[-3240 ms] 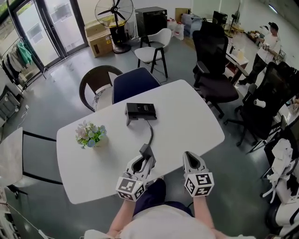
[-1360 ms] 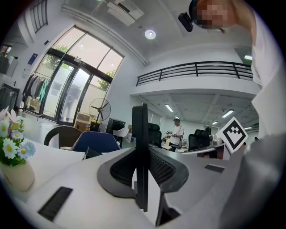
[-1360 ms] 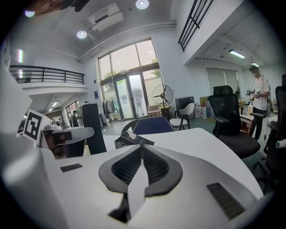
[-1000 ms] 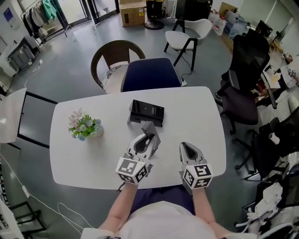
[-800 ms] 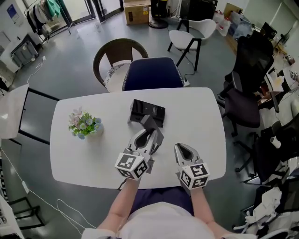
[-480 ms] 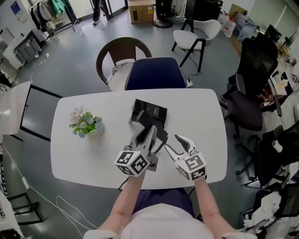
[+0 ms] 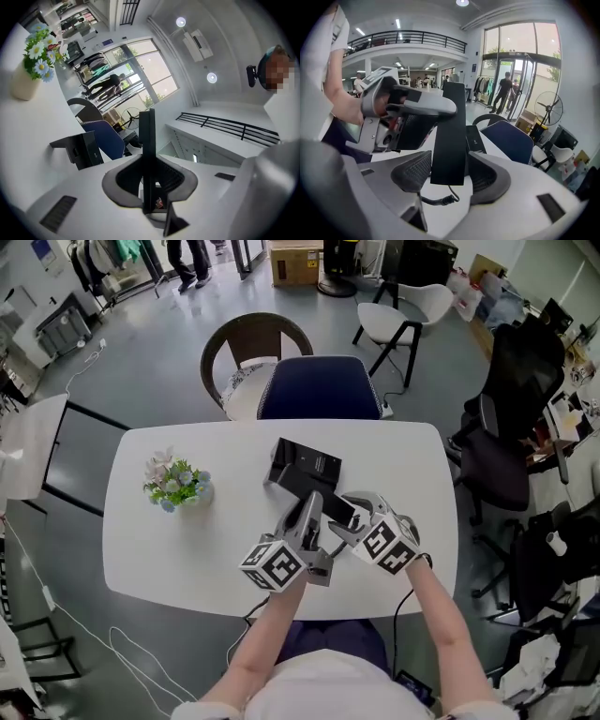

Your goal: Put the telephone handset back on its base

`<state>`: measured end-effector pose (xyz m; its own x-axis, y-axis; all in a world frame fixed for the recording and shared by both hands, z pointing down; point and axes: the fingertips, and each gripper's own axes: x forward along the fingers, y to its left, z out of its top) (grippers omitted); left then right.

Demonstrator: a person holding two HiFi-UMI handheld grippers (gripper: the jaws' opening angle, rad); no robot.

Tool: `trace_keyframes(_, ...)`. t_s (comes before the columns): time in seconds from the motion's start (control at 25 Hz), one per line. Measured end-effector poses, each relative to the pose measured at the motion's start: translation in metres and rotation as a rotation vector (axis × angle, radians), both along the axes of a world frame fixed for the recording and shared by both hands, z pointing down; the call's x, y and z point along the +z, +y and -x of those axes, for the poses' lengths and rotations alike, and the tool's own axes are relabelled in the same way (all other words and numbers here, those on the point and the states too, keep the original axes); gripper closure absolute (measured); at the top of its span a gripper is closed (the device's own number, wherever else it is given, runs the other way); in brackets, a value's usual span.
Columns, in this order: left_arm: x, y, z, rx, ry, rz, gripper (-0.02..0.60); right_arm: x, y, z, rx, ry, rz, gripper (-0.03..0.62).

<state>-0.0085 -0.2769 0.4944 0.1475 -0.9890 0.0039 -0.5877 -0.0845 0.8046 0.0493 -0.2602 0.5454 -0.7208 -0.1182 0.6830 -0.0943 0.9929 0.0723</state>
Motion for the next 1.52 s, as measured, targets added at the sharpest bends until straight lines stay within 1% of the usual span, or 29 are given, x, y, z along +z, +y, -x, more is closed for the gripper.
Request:
trace_keyframes(0.12,0.0,0.001,-0.001,0.002,-0.007,0.0,0.499,0.002,0.0,0.0,-0.024,0.027,-0.022,0.356)
trace_keyframes(0.24,0.0,0.0,-0.002,0.022,-0.007,-0.008,0.499,0.0,-0.002,-0.002,-0.035,0.025,-0.034,0.362)
trace_keyframes(0.36,0.002,-0.002,-0.003,0.056,-0.009,-0.006,0.495,-0.001,-0.008,-0.003,-0.059,0.043,-0.092,0.365)
trace_keyframes(0.44,0.006,-0.004,-0.003,0.075,-0.036,0.01,0.491,0.003,-0.012,-0.003,-0.075,0.053,-0.103,0.365)
trace_keyframes(0.52,0.011,-0.005,-0.003,0.092,-0.08,0.031,0.491,0.007,-0.014,-0.002,-0.087,0.049,-0.086,0.367)
trace_keyframes(0.6,0.018,-0.005,-0.002,0.098,-0.102,0.061,0.486,0.013,-0.016,0.0,-0.105,0.047,-0.081,0.367)
trace_keyframes(0.68,0.026,-0.006,0.002,0.092,-0.104,0.097,0.478,0.018,-0.019,0.004,-0.129,0.051,-0.086,0.367)
trace_keyframes(0.76,0.035,-0.008,0.007,0.083,-0.112,0.135,0.444,0.022,-0.022,0.01,-0.152,0.046,-0.083,0.368)
trace_keyframes(0.88,0.05,-0.011,0.014,0.074,-0.108,0.193,0.374,0.028,-0.025,0.019,-0.174,0.031,-0.071,0.368)
trace_keyframes(0.96,0.062,-0.014,0.018,0.074,-0.107,0.233,0.371,0.034,-0.028,0.022,-0.182,0.033,-0.064,0.37)
trace_keyframes(1.04,0.073,-0.018,0.02,0.082,-0.126,0.275,0.371,0.042,-0.032,0.025,-0.188,0.043,-0.059,0.37)
trace_keyframes(1.2,0.092,-0.028,0.021,0.124,-0.141,0.366,0.371,0.059,-0.042,0.027,-0.187,0.061,-0.04,0.37)
trace_keyframes(1.28,0.099,-0.033,0.021,0.134,-0.136,0.409,0.371,0.066,-0.047,0.027,-0.18,0.062,-0.019,0.37)
trace_keyframes(1.44,0.11,-0.04,0.023,0.125,-0.109,0.484,0.368,0.078,-0.052,0.028,-0.18,0.074,0.017,0.37)
trace_keyframes(1.52,0.113,-0.044,0.023,0.113,-0.08,0.51,0.34,0.082,-0.054,0.028,-0.184,0.08,0.03,0.37)
